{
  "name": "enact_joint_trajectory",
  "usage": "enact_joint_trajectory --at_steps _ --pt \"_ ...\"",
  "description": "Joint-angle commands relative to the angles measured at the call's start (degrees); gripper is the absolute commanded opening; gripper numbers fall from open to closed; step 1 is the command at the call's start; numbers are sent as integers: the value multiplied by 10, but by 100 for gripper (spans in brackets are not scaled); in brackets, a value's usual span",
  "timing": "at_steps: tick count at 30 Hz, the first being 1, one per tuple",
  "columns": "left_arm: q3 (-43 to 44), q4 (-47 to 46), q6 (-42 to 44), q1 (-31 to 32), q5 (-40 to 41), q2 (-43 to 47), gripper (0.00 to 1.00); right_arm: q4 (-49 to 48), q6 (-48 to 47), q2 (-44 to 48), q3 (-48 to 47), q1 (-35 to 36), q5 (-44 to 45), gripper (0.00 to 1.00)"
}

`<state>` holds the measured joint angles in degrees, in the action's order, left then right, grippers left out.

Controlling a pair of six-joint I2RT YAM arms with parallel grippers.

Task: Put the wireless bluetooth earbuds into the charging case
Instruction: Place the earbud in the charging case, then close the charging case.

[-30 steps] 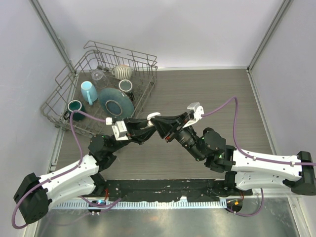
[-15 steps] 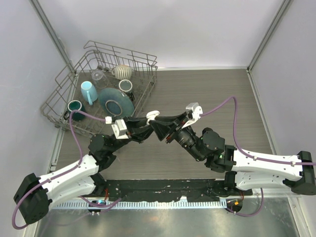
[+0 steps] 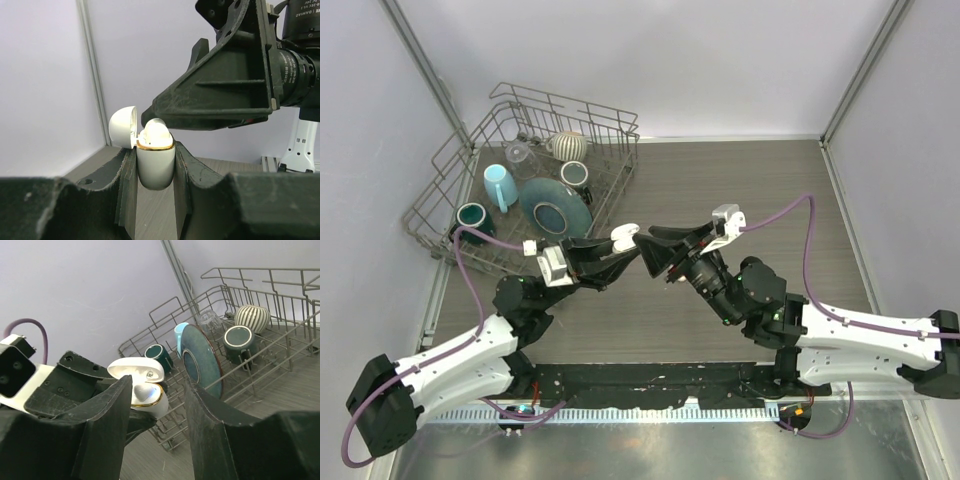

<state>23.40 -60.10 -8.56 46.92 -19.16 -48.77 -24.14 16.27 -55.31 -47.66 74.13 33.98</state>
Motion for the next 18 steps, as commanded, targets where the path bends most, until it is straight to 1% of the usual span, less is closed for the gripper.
enact_joint_trajectory --at_steps 1,5,7,8,10,11,12,14,15,18 --pt "17 -42 6 2 0 10 0 -27 -12 38 -6 1 -22 53" --pt "16 -34 7 2 3 12 0 -26 -5 62 -7 1 -65 56" --pt "15 -27 9 2 8 13 0 -11 5 67 -9 1 -67 57" --pt "14 -27 9 1 9 13 0 1 18 72 -16 1 -59 64" --pt "14 -24 10 3 9 12 0 48 33 74 -25 1 -21 67" --pt "15 -23 9 2 6 11 0 74 69 74 -41 1 63 71" --pt "16 -19 7 2 5 14 0 146 79 70 -54 0 97 74" --pt "19 -9 6 1 -3 16 0 214 72 60 -100 -1 144 78" --pt "22 6 6 2 -9 17 0 274 64 47 -117 -1 148 80" --pt "26 18 4 2 -20 18 0 354 74 30 -175 -2 151 82"
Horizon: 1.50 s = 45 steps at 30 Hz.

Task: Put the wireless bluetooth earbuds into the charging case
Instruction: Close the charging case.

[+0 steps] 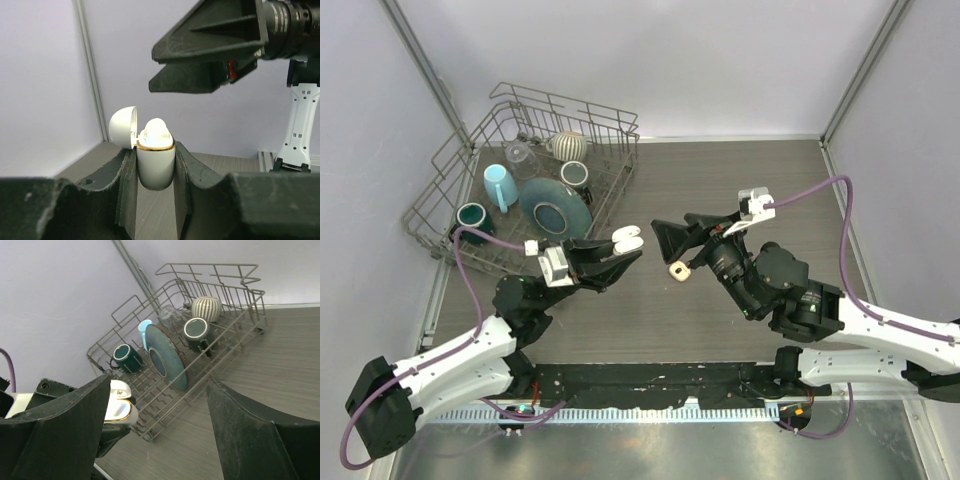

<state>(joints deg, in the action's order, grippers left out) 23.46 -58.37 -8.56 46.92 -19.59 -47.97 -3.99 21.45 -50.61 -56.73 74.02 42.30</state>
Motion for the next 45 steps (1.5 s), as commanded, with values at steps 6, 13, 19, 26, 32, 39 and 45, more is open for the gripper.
enact_joint_trajectory --at_steps 6,13,19,26,32,39,45 --pt "27 4 0 2 -21 9 0 234 65 -25 -142 -7 62 84" --pt "29 19 -9 1 -35 16 0 404 139 -99 -263 -100 -34 86" --pt "32 30 -9 2 -35 26 0 439 159 -157 -326 -220 -231 87" --pt "27 51 -12 2 -41 45 0 333 257 -136 -300 -233 -203 91" --pt "27 73 -1 2 -39 57 0 270 187 -84 -216 -233 -249 92" --pt "38 71 -8 2 -55 37 0 325 164 -159 -281 -233 -340 92" --pt "36 72 -13 2 -58 32 0 329 159 -185 -277 -233 -385 92"
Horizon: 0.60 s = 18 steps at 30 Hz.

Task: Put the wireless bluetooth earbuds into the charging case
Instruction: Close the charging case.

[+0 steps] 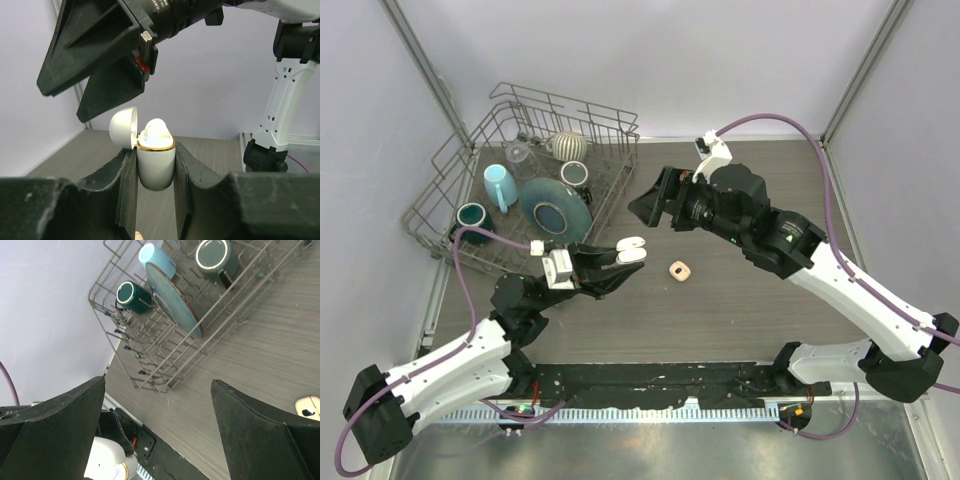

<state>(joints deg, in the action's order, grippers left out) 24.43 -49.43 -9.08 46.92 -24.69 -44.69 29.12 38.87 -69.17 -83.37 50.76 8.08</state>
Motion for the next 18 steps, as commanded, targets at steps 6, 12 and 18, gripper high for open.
enact_joint_trajectory --at_steps 6,12,18 --pt "28 -18 -6 2 -11 -13 0 -7 -19 -3 8 0 -62 92" --pt "35 -26 -5 1 -14 -22 0 8 -25 -13 13 0 -100 93" --pt "41 -26 -4 2 -16 -31 0 15 -20 -8 34 0 -115 92"
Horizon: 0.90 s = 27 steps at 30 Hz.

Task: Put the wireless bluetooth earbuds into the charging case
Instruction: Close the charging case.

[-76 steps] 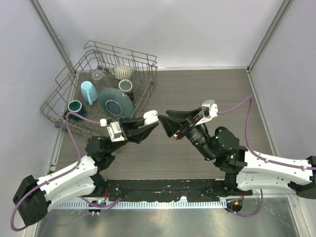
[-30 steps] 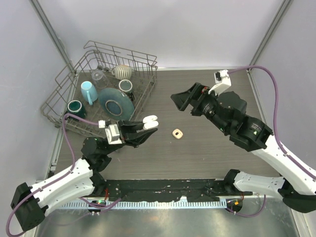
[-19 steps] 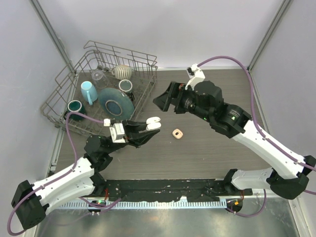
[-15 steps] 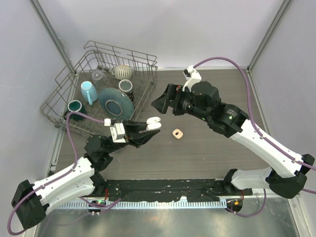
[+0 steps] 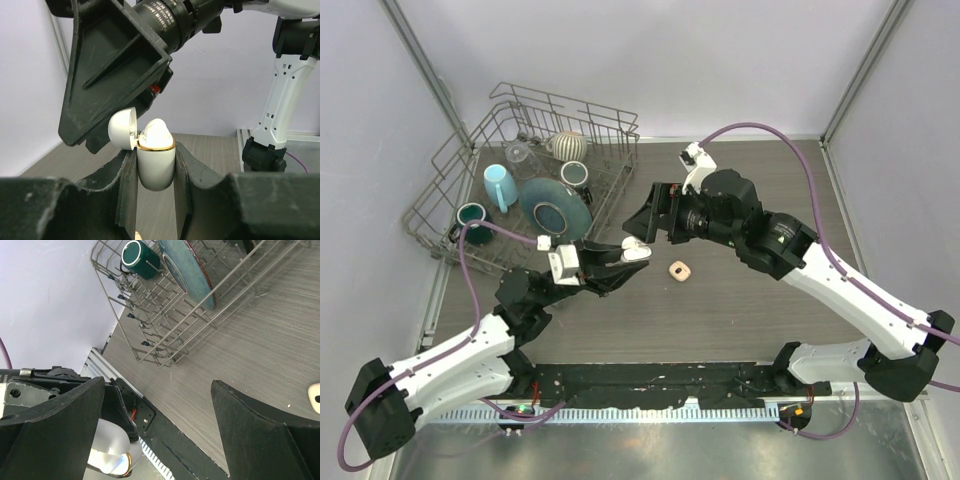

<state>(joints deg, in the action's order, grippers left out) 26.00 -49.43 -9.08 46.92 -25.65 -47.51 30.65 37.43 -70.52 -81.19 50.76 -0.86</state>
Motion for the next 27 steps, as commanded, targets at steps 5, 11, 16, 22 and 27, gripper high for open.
enact_joint_trajectory --at_steps 5,11,16,22,27 --pt "22 -28 -6 3 2 -3 0 -2 -1 28 36 0 -30 93" --pt "24 -29 -8 2 8 -8 0 -1 0 55 63 0 -38 92" --pt "20 -29 -11 1 18 -7 0 3 2 69 81 0 -52 93" --pt "20 -10 -20 2 43 -5 0 12 6 84 105 0 -50 92" --pt "40 50 -34 2 68 0 0 41 15 100 116 0 39 92"
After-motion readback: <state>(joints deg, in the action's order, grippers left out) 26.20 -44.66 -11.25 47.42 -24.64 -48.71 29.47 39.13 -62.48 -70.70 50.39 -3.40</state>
